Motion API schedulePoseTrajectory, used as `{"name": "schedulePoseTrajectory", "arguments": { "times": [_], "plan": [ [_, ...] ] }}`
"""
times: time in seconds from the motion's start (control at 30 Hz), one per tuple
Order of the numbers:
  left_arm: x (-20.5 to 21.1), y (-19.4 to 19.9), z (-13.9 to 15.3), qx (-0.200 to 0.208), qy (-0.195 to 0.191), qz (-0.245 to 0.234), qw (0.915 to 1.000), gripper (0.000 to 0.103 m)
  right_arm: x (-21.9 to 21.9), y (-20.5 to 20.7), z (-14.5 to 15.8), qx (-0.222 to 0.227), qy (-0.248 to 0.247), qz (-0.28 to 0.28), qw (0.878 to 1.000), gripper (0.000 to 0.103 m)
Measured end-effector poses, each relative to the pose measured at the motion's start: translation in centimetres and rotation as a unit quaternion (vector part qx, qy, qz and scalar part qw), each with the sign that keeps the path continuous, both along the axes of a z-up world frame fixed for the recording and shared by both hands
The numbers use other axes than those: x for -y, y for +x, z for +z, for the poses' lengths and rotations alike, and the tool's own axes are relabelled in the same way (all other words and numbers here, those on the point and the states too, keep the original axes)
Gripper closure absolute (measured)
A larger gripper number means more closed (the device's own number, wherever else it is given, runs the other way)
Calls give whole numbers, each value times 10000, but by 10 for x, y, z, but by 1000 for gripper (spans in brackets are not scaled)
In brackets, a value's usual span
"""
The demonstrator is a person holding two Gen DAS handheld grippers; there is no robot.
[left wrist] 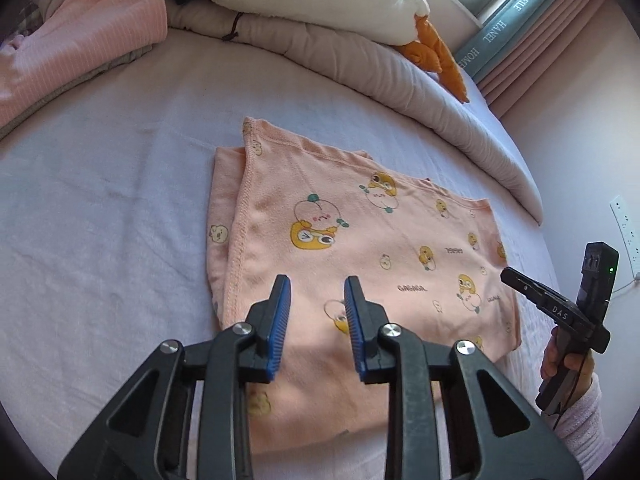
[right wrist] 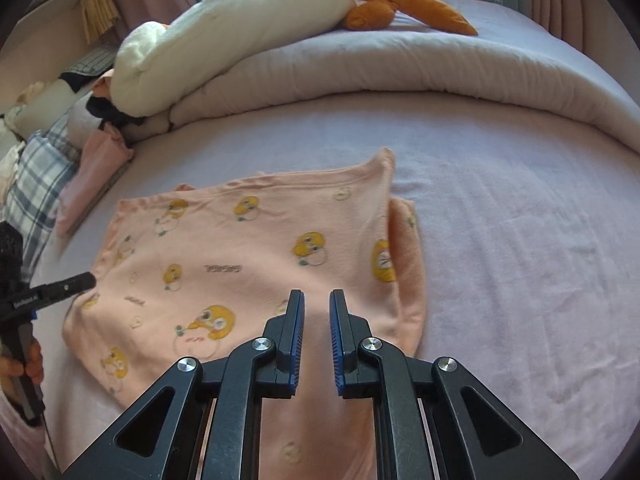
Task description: Fold small clothes
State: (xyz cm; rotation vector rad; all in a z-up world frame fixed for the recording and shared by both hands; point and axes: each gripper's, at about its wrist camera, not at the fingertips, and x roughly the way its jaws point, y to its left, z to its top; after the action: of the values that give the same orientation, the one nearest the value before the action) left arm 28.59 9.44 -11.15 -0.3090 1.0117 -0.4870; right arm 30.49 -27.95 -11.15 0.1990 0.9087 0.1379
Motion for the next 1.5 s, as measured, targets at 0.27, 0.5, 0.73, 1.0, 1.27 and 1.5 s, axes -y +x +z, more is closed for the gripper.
{"name": "schedulePoseTrajectory", "arguments": {
  "times": [0.27, 0.5, 0.73, 1.0, 1.27, 1.5],
  "plan": [
    [9, -42, -24, -126, 120, -161, 9997, 76, -30, -40, -18, -20, -223, 421, 9989, 92],
    [-2, -51, -34, -333, 10, 64, 9994, 79, -14, -50, -35, -370, 255, 280, 9986, 92],
    [-29, -81, -27, -497, -243, 271, 9981, 63, -7, -74, -34, -562, 518, 115, 9970, 87],
    [-72, -83, -29, -594, -724, 780, 9925, 57, -18, -98, -17, -333, 601, 310, 9972, 60],
    [-54, -23, -39, -810, -1614, 744, 9807, 52, -53, -62, -18, -231, 1118, 568, 9918, 61],
    [-47, 23, -43, -892, -1942, 818, 9735, 52, -80, -20, -17, -151, 1243, 637, 9901, 61]
  ]
}}
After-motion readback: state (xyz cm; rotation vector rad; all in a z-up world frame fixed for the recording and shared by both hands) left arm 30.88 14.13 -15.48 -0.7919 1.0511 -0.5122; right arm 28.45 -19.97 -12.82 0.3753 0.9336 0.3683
